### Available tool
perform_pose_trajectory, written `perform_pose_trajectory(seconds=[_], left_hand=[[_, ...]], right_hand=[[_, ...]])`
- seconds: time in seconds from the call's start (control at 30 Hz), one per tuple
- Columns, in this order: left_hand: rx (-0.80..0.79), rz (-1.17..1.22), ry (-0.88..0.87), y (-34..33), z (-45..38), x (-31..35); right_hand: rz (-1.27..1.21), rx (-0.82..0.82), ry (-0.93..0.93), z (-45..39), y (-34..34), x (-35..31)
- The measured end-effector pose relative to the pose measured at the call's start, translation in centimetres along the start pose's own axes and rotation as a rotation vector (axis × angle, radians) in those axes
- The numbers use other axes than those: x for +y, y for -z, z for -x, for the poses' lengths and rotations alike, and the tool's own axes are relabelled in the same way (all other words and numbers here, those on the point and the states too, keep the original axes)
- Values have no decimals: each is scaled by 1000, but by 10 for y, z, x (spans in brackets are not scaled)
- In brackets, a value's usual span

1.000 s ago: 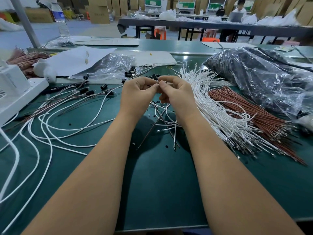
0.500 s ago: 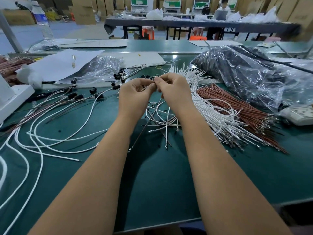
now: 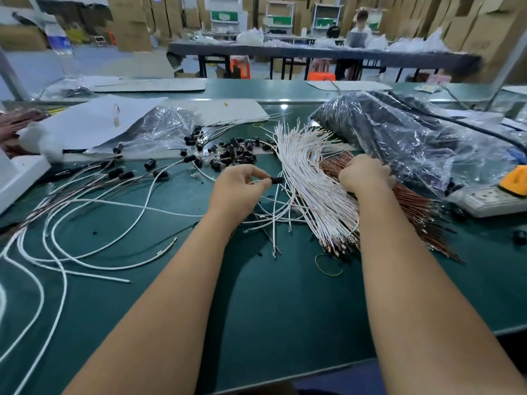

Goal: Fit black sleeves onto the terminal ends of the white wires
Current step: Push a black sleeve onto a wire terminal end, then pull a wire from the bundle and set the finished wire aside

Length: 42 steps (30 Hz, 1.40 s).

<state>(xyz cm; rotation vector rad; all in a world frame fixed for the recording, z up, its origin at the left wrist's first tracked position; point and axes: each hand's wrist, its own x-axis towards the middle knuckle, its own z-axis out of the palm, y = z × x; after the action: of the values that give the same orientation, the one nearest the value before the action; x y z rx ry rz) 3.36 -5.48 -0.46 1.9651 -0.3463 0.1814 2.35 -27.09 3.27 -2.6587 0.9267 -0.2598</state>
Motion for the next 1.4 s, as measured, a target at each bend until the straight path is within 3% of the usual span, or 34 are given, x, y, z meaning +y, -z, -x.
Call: perform_pose_trajectory(seconds=[0.27, 0.47, 0.63, 0.73, 0.83, 1.0, 1.17, 1.4], left_hand=[[-17, 36, 31, 0, -3, -7], [-11, 39, 31, 0, -4, -4], [-19, -23, 49, -1, -4, -4], [-12, -45, 54, -2, -5, -4], [10, 16, 69, -2, -5, -3], [24, 66, 65, 1, -4, -2], [56, 119, 56, 3, -4, -1], [85, 306, 103, 10, -1, 3]], right_hand=[[-226, 152, 14, -3, 0, 9], [-256, 253, 80, 4, 10, 5], [-238, 435, 314, 21, 30, -24], [-361, 458, 465, 36, 44, -50], [-708, 361, 483, 45, 48, -71], [-1454, -83, 292, 61, 20, -84], [-1851, -355, 91, 70, -22, -89], [-2124, -437, 36, 61, -28, -77]])
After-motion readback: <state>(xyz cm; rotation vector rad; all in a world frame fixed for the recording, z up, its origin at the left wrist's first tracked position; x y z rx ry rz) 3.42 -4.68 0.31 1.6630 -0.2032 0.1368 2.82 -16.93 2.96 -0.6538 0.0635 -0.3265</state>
